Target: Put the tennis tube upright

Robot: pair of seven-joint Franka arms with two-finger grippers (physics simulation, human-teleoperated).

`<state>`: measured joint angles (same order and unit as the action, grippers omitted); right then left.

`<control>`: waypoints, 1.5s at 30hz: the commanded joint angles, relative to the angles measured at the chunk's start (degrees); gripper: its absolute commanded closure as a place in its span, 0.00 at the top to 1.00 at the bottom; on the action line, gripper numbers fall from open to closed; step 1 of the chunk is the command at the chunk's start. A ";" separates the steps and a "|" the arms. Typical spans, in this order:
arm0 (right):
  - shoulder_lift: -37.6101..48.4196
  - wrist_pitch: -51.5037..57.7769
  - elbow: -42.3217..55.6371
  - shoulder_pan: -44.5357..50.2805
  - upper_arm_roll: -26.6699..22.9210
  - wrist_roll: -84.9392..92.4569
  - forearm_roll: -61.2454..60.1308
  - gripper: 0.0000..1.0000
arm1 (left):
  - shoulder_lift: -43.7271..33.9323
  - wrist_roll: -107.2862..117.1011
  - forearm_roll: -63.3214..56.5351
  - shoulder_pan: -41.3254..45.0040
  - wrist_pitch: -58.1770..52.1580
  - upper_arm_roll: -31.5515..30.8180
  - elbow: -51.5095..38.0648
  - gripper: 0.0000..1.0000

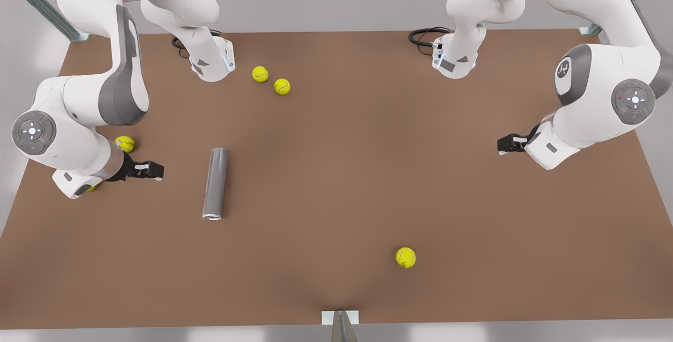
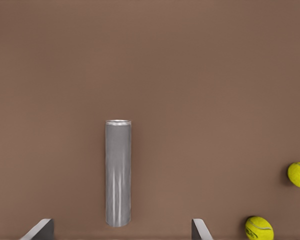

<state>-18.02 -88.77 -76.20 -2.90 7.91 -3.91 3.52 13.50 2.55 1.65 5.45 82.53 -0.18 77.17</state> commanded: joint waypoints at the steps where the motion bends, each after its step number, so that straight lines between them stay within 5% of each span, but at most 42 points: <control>1: 0.09 0.09 0.00 0.00 0.00 0.04 0.08 1.00 | 0.04 0.00 -0.15 0.00 0.00 0.00 0.00 1.00; 10: -3.86 5.98 -6.58 4.40 0.18 -0.22 2.81 1.00 | 0.30 0.00 -0.15 -0.09 0.09 0.00 0.09 1.00; 17: 2.20 -27.68 -38.40 2.02 0.27 -5.67 0.25 1.00 | 0.74 0.00 -0.24 -0.09 0.09 0.00 0.09 1.00; 20: 2.73 -37.88 -45.00 2.11 0.35 -7.17 0.25 1.00 | 0.74 0.00 -0.15 -0.09 0.09 0.00 0.09 1.00; 45: -7.11 -49.66 -47.64 2.64 0.70 -14.55 -2.38 1.00 | 1.53 0.00 -0.15 -0.09 0.18 0.00 0.09 1.00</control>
<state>-25.42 -138.43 -123.82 -0.27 8.61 -18.46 1.14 15.03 2.55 1.50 5.33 82.70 -0.18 77.26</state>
